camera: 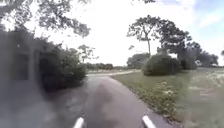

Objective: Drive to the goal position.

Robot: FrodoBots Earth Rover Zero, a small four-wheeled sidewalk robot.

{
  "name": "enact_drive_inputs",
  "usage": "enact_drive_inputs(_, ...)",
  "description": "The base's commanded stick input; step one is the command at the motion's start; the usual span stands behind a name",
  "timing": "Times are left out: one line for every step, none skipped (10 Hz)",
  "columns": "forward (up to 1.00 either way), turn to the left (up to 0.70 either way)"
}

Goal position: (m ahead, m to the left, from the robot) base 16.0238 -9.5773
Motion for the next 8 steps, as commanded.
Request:
enact_drive_inputs(0.69,0.26)
enact_drive_inputs(0.69,0.34)
enact_drive_inputs(0.69,0.34)
enact_drive_inputs(0.69,0.34)
enact_drive_inputs(0.69,0.34)
enact_drive_inputs(0.69,0.16)
enact_drive_inputs(0.69,0.03)
enact_drive_inputs(0.69,0.03)
